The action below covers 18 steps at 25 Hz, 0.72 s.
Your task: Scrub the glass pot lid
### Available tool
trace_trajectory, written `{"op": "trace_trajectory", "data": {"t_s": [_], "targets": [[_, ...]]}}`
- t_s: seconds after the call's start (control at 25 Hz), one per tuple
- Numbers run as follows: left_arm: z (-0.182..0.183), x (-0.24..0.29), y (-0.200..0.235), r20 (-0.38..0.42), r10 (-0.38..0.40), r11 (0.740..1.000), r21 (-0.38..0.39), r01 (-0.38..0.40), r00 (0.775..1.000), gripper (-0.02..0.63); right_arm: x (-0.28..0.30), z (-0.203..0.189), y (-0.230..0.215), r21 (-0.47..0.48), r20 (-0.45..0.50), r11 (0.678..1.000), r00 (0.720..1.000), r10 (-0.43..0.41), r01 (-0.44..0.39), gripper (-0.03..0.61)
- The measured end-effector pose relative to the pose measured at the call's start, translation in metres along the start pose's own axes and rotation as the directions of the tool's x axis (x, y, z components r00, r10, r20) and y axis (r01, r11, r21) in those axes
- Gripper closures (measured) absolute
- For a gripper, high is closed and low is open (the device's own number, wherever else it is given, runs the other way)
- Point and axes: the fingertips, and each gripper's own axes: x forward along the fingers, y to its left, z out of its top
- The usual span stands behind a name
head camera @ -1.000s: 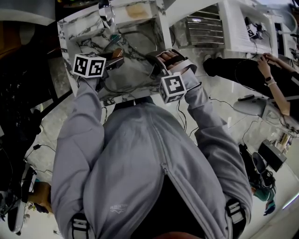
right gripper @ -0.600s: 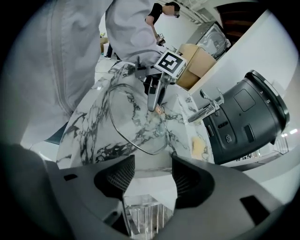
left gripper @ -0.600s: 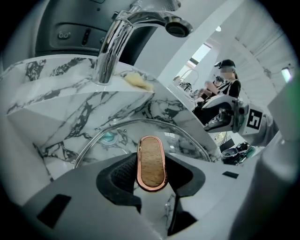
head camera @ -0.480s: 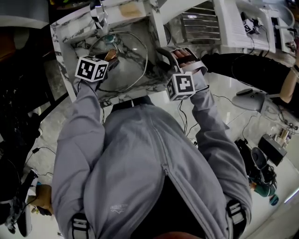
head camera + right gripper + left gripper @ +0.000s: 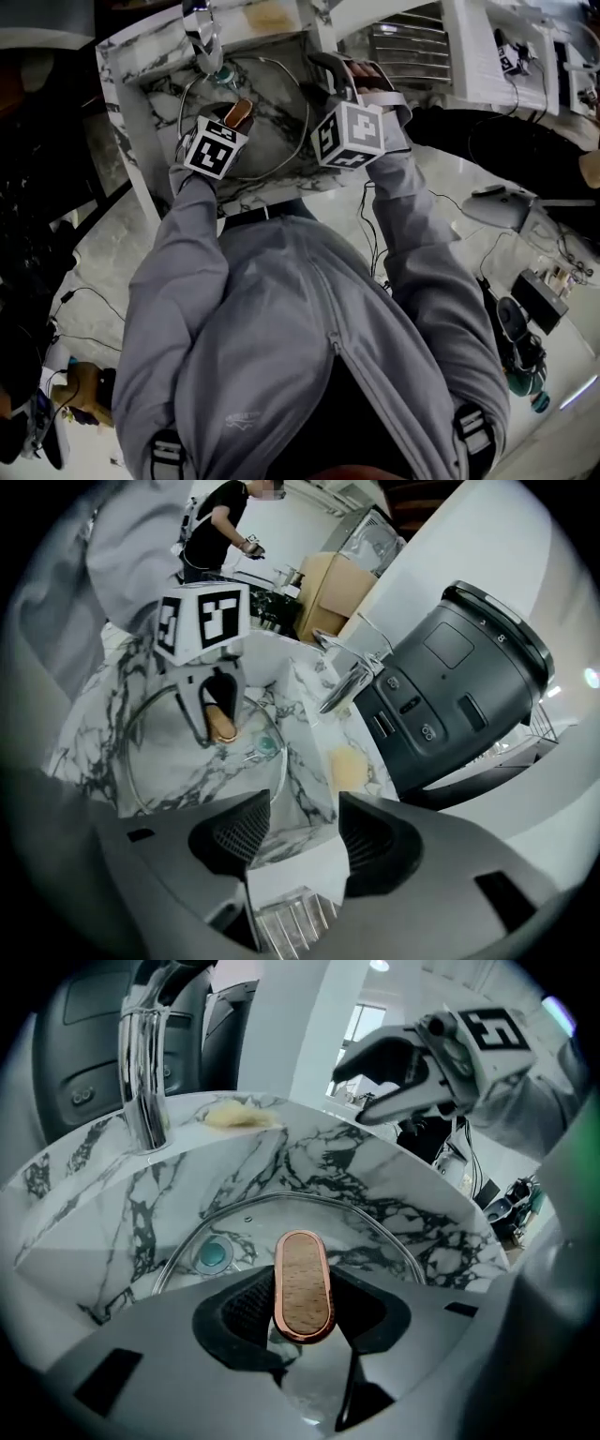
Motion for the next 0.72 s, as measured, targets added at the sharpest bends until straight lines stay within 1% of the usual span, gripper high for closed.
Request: {"op": "trace_trajectory", "data": {"t_s": [0.08, 0.16, 0.36, 0.48, 0.6, 0.64, 0.68, 0.72], "targets": [[-0.002, 0.005, 0.001, 0.0, 0.02, 0.999, 0.033, -0.02, 1.0, 0.428, 0.019, 0.007, -0.017, 0.003, -0.013, 1.0, 1.0, -0.013, 0.013, 0.347], [-0.005, 0.009, 0.003, -0.005, 0.034, 0.998, 0.046, -0.033, 0.999, 0.428, 0.041, 0.013, -0.03, 0.002, -0.024, 1.0, 1.0, -0.008, 0.008, 0.347], [-0.012, 0.02, 0.01, -0.014, 0.044, 0.998, 0.047, -0.043, 0.999, 0.428, 0.091, 0.02, -0.044, 0.0, -0.061, 1.0, 0.998, 0.025, -0.025, 0.347], [-0.016, 0.025, 0.014, -0.009, 0.056, 0.997, 0.046, -0.055, 0.998, 0.428, 0.11, 0.019, -0.048, -0.005, -0.09, 1.0, 0.996, 0.028, -0.028, 0.347], [-0.021, 0.029, 0.016, -0.01, 0.067, 0.996, 0.055, -0.067, 0.998, 0.428, 0.124, 0.017, -0.049, -0.032, -0.122, 0.999, 0.992, 0.029, -0.033, 0.35], [-0.022, 0.03, 0.016, -0.01, 0.07, 0.996, 0.06, -0.069, 0.997, 0.428, 0.127, 0.016, -0.049, -0.034, -0.132, 0.999, 0.991, 0.034, -0.038, 0.369], [-0.023, 0.031, 0.017, -0.012, 0.074, 0.995, 0.067, -0.073, 0.997, 0.428, 0.129, 0.015, -0.049, -0.032, -0.14, 0.998, 0.989, 0.041, -0.046, 0.408], [-0.025, 0.032, 0.017, -0.016, 0.078, 0.994, 0.076, -0.077, 0.997, 0.428, 0.13, 0.015, -0.048, -0.03, -0.144, 0.998, 0.988, 0.049, -0.054, 0.421]]}}
